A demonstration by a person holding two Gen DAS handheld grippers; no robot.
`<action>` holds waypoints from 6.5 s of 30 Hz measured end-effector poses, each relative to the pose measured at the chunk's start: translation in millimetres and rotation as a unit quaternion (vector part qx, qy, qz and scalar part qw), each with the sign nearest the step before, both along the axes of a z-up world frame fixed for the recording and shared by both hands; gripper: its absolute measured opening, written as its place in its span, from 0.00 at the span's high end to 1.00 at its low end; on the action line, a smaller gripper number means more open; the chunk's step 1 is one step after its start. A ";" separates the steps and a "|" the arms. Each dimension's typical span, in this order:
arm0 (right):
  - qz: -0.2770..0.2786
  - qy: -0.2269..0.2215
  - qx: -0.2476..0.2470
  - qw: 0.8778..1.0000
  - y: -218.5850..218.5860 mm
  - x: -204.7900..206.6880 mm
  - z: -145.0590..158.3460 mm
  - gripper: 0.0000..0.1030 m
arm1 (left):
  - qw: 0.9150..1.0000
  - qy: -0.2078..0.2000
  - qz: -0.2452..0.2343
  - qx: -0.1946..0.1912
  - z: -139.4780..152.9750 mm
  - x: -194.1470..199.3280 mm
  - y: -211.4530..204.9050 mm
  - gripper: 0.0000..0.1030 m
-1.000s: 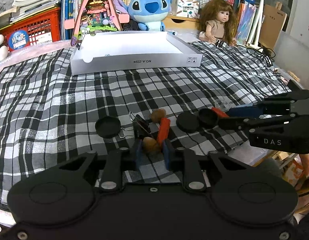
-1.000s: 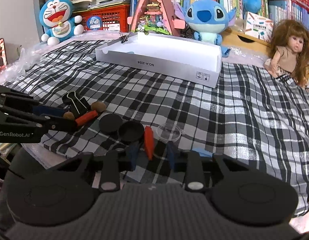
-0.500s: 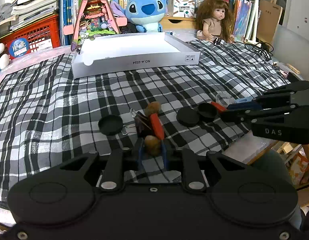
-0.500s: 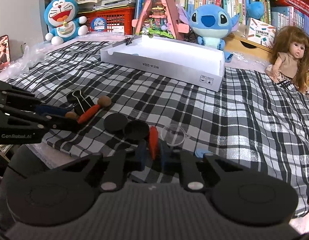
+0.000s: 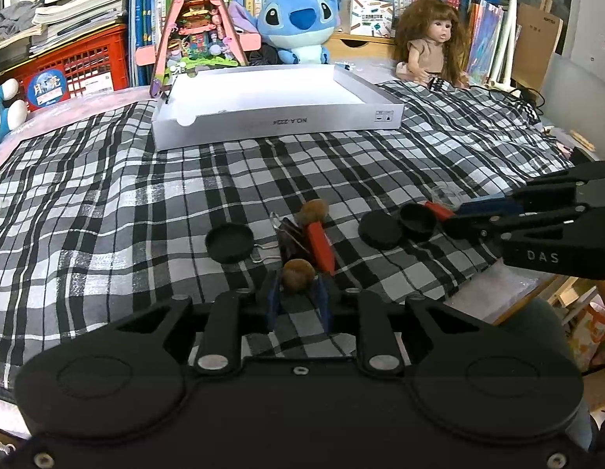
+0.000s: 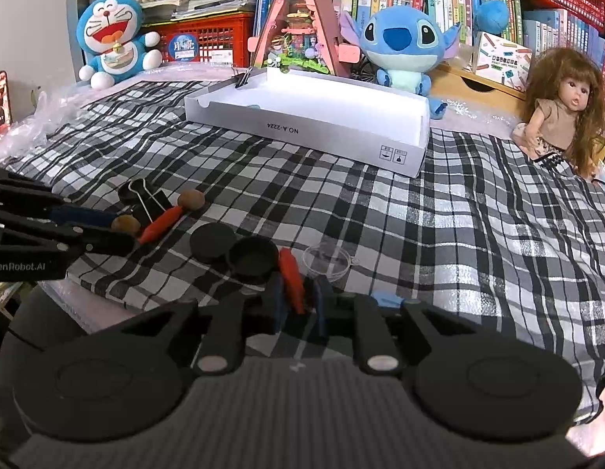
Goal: Organize rigid objects
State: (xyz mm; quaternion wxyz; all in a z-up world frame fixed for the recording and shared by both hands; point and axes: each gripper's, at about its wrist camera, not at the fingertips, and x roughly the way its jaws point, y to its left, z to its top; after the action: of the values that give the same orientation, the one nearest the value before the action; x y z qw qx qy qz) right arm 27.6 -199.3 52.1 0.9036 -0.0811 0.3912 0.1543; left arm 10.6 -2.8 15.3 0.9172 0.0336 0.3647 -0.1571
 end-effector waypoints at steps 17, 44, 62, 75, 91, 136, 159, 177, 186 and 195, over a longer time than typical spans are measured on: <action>-0.091 0.010 0.045 0.995 -21.4 -2.3 8.7 0.59 | 0.998 -0.028 0.053 0.002 3.1 -5.4 4.3 0.78; -0.259 -0.100 0.093 0.956 5.1 -26.1 -27.4 0.47 | 0.990 -0.069 0.122 -0.007 -16.0 -10.9 -10.6 0.78; -0.276 -0.120 0.084 0.950 18.4 -15.6 -35.9 0.41 | 0.990 -0.069 0.119 -0.009 -14.6 -8.3 -12.0 0.80; -0.123 -0.125 0.048 0.983 3.6 -16.0 -33.5 0.43 | 0.990 -0.073 0.119 -0.012 -14.6 -5.3 -5.7 0.80; -0.191 -0.104 0.078 0.973 -5.2 -24.0 -25.4 0.32 | 0.990 -0.074 0.120 -0.012 -15.8 -4.9 -2.6 0.80; -0.177 -0.074 0.129 0.973 -20.4 58.5 41.3 0.52 | 0.989 -0.068 0.106 -0.074 72.6 93.3 23.1 0.81; -0.193 0.052 0.113 0.973 -17.9 201.2 36.1 0.52 | 0.986 0.041 0.133 -0.089 52.3 245.2 16.9 0.81; -0.189 0.083 0.068 0.976 -8.0 248.5 -2.2 0.52 | 0.986 0.053 0.153 -0.044 19.1 291.9 11.2 0.81; -0.186 0.093 0.065 0.976 -3.2 256.0 -14.1 0.52 | 0.986 0.055 0.150 -0.037 14.1 295.0 6.7 0.81; -0.172 0.088 0.045 0.980 5.0 257.7 -17.8 0.52 | 0.986 0.057 0.153 -0.036 8.7 296.5 5.5 0.81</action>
State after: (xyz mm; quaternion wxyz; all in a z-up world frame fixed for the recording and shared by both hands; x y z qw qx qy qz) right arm 285.3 -194.3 34.3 0.8814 0.0420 0.4700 0.0203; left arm 307.0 2.7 24.0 0.9085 -0.0644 0.4117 -0.0298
